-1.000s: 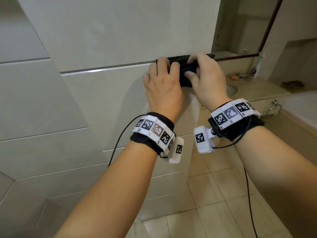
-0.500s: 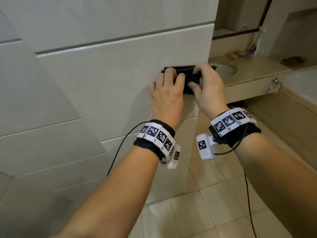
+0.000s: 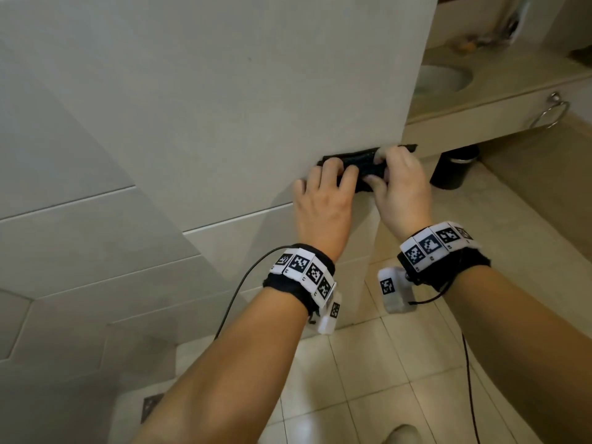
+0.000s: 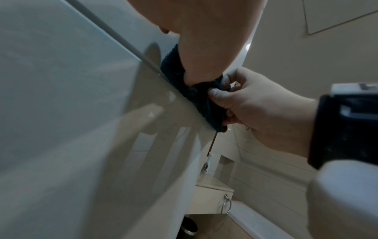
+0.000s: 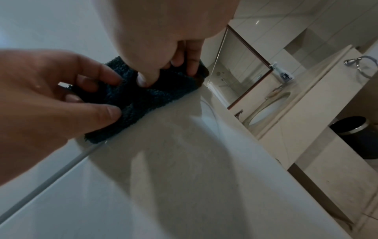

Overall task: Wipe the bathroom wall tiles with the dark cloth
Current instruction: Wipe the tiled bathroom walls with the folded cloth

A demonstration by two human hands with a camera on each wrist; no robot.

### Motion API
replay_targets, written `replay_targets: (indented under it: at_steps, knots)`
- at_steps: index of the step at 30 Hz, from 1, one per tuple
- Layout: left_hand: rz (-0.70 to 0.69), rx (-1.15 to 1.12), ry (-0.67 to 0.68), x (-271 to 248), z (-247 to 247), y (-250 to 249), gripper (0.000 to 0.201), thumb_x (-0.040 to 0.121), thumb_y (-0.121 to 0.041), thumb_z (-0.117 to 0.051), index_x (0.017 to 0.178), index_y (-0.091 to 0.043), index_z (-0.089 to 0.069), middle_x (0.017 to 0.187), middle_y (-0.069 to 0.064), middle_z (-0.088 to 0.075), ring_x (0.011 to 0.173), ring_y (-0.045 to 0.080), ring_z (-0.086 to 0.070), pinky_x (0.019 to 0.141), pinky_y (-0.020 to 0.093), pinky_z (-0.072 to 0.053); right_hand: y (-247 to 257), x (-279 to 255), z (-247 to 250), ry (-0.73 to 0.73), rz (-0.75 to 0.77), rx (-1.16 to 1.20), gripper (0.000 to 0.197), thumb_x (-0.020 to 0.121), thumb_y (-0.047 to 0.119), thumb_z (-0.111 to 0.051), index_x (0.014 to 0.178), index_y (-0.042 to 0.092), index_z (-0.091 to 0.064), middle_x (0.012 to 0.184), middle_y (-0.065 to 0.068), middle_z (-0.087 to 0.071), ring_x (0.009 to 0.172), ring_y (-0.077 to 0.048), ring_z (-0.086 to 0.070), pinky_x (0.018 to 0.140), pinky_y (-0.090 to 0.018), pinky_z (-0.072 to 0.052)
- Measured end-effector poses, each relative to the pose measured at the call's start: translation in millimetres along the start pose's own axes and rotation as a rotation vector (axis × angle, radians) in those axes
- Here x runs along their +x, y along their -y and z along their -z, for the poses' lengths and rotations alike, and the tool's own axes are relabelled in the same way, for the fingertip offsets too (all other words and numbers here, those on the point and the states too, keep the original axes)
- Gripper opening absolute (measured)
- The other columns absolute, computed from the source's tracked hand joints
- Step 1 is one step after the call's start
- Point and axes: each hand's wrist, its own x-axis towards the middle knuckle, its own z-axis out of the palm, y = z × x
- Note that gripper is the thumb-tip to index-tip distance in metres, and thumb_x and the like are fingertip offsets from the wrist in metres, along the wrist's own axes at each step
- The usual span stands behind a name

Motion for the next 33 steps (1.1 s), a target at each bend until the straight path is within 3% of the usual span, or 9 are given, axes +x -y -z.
replay_targets:
  at_steps: [2, 9, 14, 22, 33]
  knots:
    - [0.002, 0.003, 0.003, -5.2, -2.4, 2.1, 0.033, 0.087, -0.007, -0.045, 0.105, -0.019, -0.069, 0.103, 0.005, -0.061, 0.084, 0.024, -0.047, 0.066, 0.039, -0.035, -1.4, -3.9, -4.0, -0.007, 0.01, -0.019, 0.018, 0.082, 0.012, -0.067, 0.096, 0.01, -0.055, 0.087, 0.0, -0.047, 0.081, -0.027, -0.048, 0.068, -0.036, -0.038]
    - [0.035, 0.052, -0.033, -16.3, -6.3, 19.7, 0.022, 0.085, -0.007, -0.063, 0.099, -0.022, -0.07, 0.096, 0.002, -0.061, 0.081, 0.021, -0.043, 0.067, 0.038, -0.03, 3.1, -12.6, -17.0, -0.03, 0.054, -0.058, 0.017, 0.082, 0.017, -0.07, 0.09, 0.011, -0.056, 0.081, -0.002, -0.052, 0.075, -0.024, -0.049, 0.065, -0.028, -0.031]
    - [0.028, 0.071, -0.045, -24.8, -1.2, 36.3, 0.025, 0.082, -0.004, -0.063, 0.097, -0.022, -0.07, 0.096, 0.002, -0.061, 0.082, 0.02, -0.04, 0.068, 0.038, -0.031, 14.8, -19.9, -32.2, -0.017, 0.044, -0.053, 0.019, 0.081, 0.021, -0.07, 0.089, 0.013, -0.055, 0.079, 0.008, -0.041, 0.072, -0.022, -0.049, 0.063, -0.031, -0.034]
    - [0.041, 0.084, -0.045, -42.1, 17.5, 72.4, 0.027, 0.082, -0.002, -0.06, 0.097, -0.022, -0.07, 0.097, 0.002, -0.061, 0.08, 0.022, -0.044, 0.068, 0.038, -0.03, 48.1, -28.7, -58.3, -0.017, 0.082, -0.02, 0.018, 0.081, 0.024, -0.068, 0.088, 0.014, -0.056, 0.078, -0.002, -0.052, 0.072, -0.025, -0.052, 0.06, -0.042, -0.042]
    - [0.094, 0.137, -0.08, -71.7, 50.6, 137.2, 0.024, 0.084, -0.005, -0.057, 0.096, -0.022, -0.07, 0.098, 0.003, -0.062, 0.082, 0.024, -0.049, 0.068, 0.038, -0.032, 115.5, -42.0, -98.3, -0.014, 0.159, -0.016, 0.017, 0.079, 0.027, -0.068, 0.087, 0.014, -0.061, 0.077, -0.003, -0.058, 0.07, -0.027, -0.058, 0.056, -0.038, -0.044]
